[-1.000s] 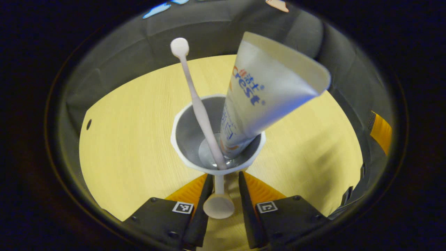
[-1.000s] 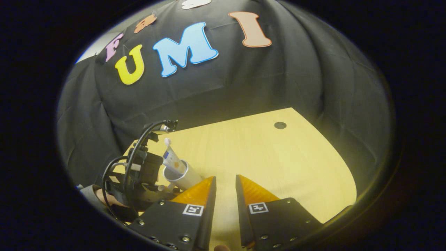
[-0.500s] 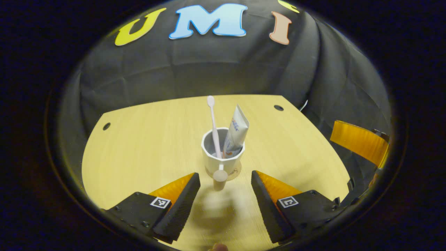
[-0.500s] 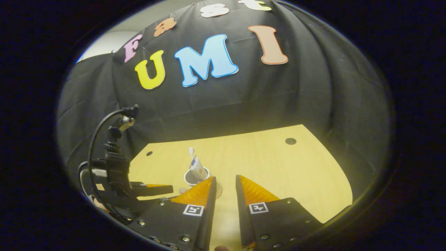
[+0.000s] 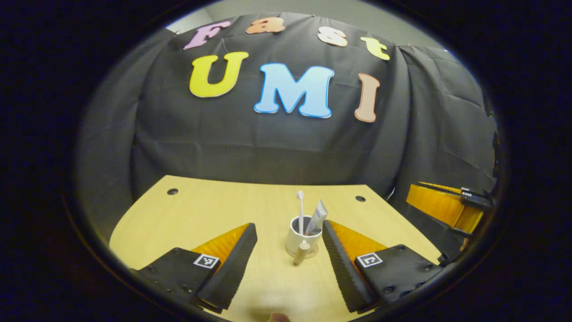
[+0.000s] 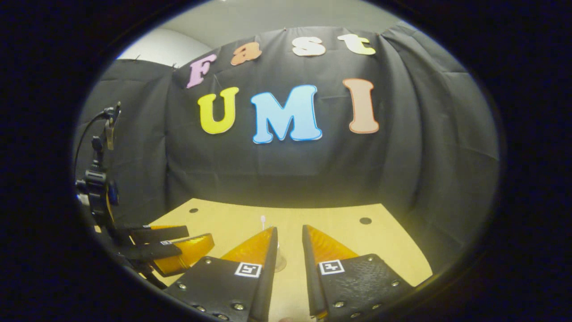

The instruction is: Put the toothbrush and toothpaste on the desktop into the cup, then pick up the cup and place it on the coaster on the desktop.

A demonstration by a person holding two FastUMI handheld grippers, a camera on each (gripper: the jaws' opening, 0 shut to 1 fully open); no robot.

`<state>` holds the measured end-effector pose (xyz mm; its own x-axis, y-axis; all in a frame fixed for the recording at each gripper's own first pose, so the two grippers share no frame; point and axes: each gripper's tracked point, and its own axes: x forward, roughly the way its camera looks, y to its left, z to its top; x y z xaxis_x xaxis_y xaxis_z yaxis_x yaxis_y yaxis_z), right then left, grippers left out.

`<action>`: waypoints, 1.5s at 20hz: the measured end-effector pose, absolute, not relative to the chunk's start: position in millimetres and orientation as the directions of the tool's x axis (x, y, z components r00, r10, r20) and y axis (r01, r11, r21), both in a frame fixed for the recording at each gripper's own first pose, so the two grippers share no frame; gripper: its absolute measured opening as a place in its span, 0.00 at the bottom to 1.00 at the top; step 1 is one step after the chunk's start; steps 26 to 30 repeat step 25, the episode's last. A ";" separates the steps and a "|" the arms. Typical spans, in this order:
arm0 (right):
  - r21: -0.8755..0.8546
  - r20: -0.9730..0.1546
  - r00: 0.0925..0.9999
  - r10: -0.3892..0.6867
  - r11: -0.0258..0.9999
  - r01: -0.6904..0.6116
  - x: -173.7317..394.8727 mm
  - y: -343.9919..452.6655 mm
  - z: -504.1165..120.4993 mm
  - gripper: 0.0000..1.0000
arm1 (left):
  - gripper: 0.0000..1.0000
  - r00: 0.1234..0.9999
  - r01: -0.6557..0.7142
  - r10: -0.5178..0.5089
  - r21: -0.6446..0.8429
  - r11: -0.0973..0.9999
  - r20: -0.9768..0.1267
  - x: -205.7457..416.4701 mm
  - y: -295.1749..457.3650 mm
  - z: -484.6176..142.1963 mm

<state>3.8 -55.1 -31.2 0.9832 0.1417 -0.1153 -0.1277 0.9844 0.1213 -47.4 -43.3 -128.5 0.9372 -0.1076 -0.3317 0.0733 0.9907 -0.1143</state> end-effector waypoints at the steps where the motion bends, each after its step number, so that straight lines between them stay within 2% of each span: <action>1: 0.105 -0.105 0.984 0.144 0.986 -0.133 0.5 -50.2 -26.9 0.32 | 0.96 0.946 0.069 -0.100 -0.110 0.992 -0.307 -47.5 -41.8 -124.7; 2: 0.087 -0.099 0.985 0.139 0.988 -0.131 -1.6 -47.5 -26.0 0.32 | 0.93 0.953 0.073 -0.102 -0.108 0.991 -0.285 -48.7 -40.3 -119.7; 3: 0.071 -0.090 0.988 0.128 0.990 -0.122 -2.8 -46.2 -22.7 0.32 | 0.99 0.959 0.072 -0.097 -0.104 0.992 -0.267 -50.0 -37.6 -115.4; 6: 0.031 -0.049 0.994 0.097 0.995 -0.096 -7.6 -43.7 -15.9 0.32 | 0.99 0.972 0.077 -0.096 -0.094 0.993 -0.217 -54.3 -30.9 -99.7; 7: 0.020 -0.037 0.996 0.084 0.996 -0.083 -9.2 -44.3 -12.6 0.32 | 0.93 0.975 0.077 -0.094 -0.092 0.993 -0.202 -55.9 -29.2 -98.4; 10: 0.011 -0.004 0.999 0.047 0.999 -0.047 -12.2 -46.8 -5.0 0.32 | 0.92 0.983 0.082 -0.094 -0.081 0.993 -0.159 -59.8 -26.8 -98.4; 12: 0.015 0.010 0.999 0.049 0.999 -0.049 -10.4 -44.8 -1.2 0.32 | 0.99 0.986 0.085 -0.094 -0.065 0.994 -0.141 -64.9 -25.0 -100.4; 17: 0.036 0.040 0.999 0.032 0.999 -0.034 -0.6 -45.4 4.5 0.31 | 0.99 0.986 0.107 -0.111 -0.037 0.994 -0.128 -76.5 -26.3 -103.0; 18: 0.038 0.047 0.999 0.018 0.999 -0.020 -0.4 -48.2 5.1 0.27 | 0.99 0.986 0.111 -0.115 -0.037 0.993 -0.125 -76.2 -26.2 -104.3; 19: 0.040 0.062 0.998 0.007 0.999 -0.009 -1.7 -50.2 8.8 0.31 | 0.99 0.986 0.112 -0.115 -0.032 0.993 -0.122 -76.3 -24.3 -103.8; 30: 0.077 0.079 0.997 -0.019 0.997 0.013 2.7 -56.5 15.2 0.31 | 0.99 0.989 0.109 -0.111 -0.021 0.994 -0.100 -69.2 -18.9 -94.3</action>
